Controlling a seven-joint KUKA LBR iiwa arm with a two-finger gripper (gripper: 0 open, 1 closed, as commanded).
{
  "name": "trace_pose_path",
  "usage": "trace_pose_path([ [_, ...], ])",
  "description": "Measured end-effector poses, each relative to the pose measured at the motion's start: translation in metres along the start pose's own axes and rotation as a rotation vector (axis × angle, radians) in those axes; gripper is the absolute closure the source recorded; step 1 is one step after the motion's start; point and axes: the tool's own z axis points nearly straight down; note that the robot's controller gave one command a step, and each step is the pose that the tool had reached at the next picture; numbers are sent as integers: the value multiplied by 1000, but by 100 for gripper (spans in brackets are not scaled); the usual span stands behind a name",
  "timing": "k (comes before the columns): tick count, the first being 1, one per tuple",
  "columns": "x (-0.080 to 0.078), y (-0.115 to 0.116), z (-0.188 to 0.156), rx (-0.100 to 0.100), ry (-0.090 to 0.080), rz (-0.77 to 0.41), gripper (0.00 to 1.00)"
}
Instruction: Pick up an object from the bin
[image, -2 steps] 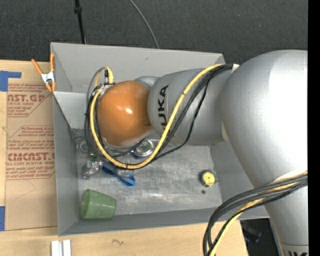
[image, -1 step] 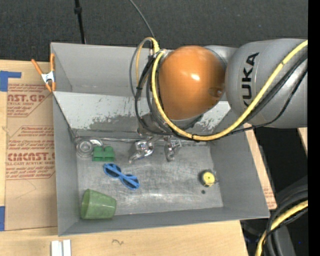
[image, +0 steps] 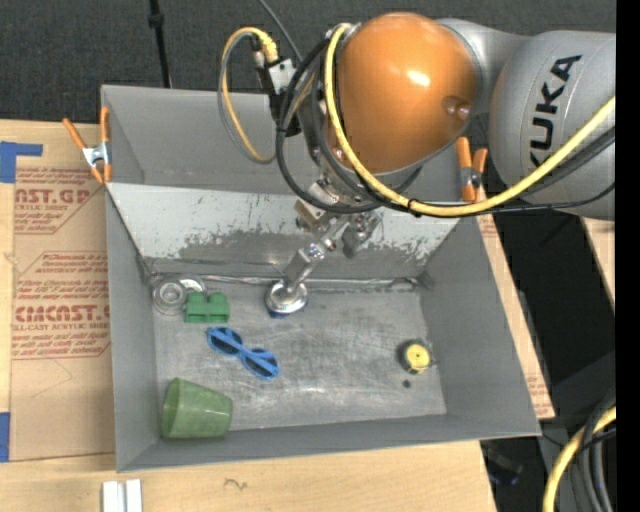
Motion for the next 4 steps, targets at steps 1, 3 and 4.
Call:
trace_pose_path([
  [1,-36,-24,108,-6,-2,408,0],
  [3,-36,24,207,-6,1,622,0],
  [4,-23,15,213,-6,-3,151,0],
])
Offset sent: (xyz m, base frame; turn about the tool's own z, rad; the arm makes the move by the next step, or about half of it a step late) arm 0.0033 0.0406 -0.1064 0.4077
